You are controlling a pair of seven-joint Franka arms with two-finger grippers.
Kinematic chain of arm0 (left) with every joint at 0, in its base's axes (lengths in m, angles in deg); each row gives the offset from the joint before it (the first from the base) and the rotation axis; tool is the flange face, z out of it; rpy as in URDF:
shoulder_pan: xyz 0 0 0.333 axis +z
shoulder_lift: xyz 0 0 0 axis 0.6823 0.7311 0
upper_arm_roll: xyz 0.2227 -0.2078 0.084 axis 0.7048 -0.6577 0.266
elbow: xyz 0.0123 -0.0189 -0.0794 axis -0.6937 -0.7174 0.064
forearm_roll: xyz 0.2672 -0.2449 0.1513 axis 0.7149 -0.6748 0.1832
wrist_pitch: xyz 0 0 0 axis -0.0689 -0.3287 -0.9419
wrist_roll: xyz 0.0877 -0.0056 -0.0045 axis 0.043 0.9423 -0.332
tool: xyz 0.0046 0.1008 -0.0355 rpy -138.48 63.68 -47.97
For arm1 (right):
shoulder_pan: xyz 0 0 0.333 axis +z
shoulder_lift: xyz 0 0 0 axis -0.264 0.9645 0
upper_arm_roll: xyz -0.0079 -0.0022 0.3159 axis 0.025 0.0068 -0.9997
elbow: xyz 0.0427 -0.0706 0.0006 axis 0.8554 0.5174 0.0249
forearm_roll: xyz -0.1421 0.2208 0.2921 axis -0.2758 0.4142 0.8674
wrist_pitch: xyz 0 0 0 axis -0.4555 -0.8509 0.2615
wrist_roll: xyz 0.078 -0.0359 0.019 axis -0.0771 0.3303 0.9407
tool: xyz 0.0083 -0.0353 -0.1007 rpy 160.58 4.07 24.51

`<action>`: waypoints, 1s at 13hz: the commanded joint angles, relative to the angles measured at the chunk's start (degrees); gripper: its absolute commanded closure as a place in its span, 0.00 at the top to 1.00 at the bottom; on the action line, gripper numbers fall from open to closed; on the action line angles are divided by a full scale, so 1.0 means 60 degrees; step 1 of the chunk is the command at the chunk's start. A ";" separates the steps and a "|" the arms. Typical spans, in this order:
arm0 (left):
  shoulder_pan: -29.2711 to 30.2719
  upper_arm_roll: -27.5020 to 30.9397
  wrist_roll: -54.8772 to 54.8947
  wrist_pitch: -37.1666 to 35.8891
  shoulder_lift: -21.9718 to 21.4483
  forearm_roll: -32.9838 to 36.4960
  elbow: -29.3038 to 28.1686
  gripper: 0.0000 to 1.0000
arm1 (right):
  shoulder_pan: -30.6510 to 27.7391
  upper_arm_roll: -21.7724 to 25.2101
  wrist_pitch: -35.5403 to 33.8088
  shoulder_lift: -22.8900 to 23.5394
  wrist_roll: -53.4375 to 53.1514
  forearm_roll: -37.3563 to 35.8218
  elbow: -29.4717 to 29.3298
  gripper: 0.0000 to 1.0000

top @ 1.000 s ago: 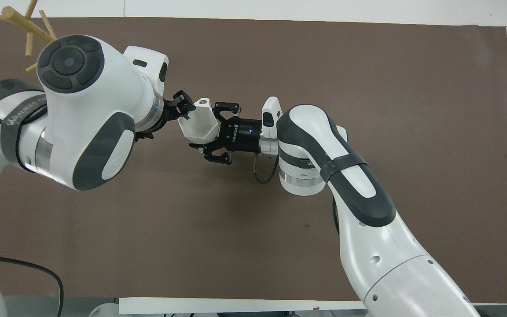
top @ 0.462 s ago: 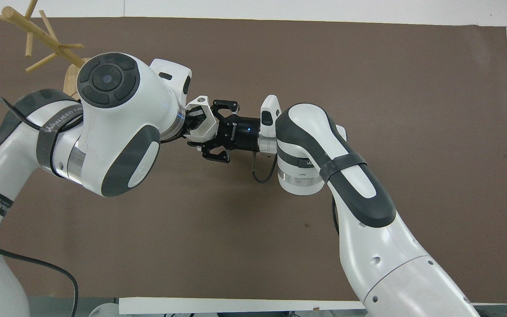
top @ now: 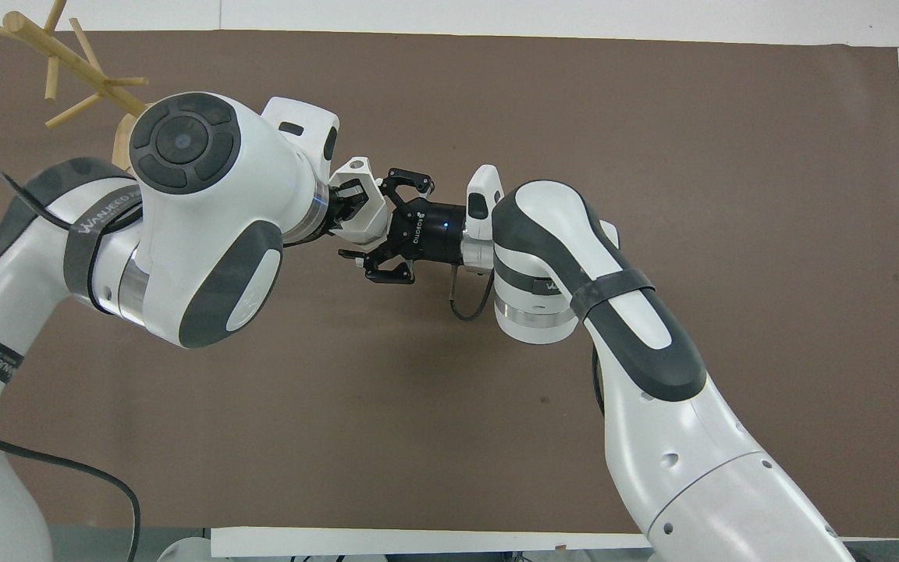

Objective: Hang cup on rack
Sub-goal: 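Carry the mug to the rack with the left gripper while the right gripper withdraws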

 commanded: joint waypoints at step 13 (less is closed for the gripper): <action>0.2111 0.0152 -0.0650 1.2978 -0.3468 0.0093 -0.8212 0.00 | -0.4806 0.0037 -0.3366 -0.1386 -0.1543 -0.7615 -0.0010 1.00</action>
